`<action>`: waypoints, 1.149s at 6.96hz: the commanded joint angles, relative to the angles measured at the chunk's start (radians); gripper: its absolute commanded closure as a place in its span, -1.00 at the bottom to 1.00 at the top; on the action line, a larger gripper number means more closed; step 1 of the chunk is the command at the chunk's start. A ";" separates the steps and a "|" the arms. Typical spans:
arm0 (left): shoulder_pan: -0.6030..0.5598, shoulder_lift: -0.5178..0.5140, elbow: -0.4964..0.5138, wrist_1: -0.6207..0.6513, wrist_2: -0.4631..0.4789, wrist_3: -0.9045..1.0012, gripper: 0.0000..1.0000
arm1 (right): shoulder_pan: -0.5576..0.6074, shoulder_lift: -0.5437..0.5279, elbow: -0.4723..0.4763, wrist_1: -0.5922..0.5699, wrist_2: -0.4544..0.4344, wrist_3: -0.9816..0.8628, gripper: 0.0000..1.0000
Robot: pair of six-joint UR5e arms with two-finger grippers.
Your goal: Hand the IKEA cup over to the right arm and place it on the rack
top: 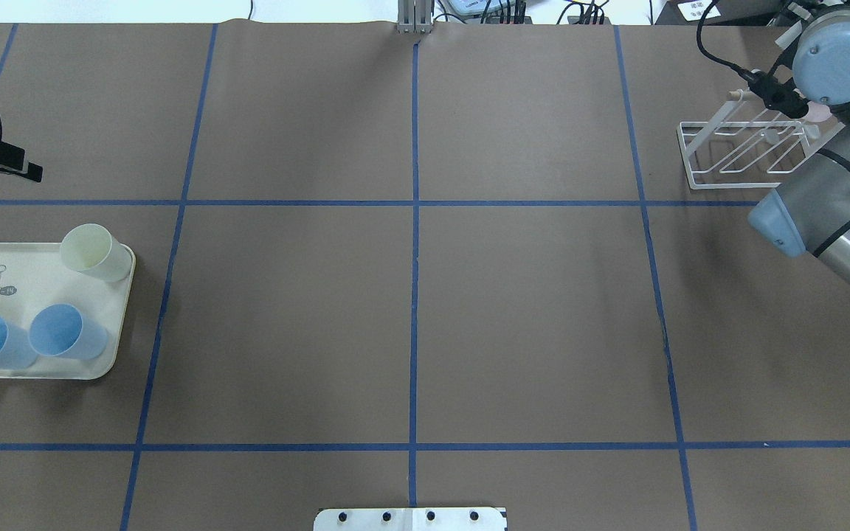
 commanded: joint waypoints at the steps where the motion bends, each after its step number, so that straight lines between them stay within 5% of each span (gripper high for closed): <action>1: 0.001 0.000 0.000 0.000 0.000 0.000 -1.00 | -0.014 -0.001 -0.004 -0.001 -0.028 0.001 0.53; 8: 0.001 -0.003 0.002 0.000 0.000 0.000 -1.00 | -0.054 -0.017 -0.013 -0.001 -0.078 0.027 0.53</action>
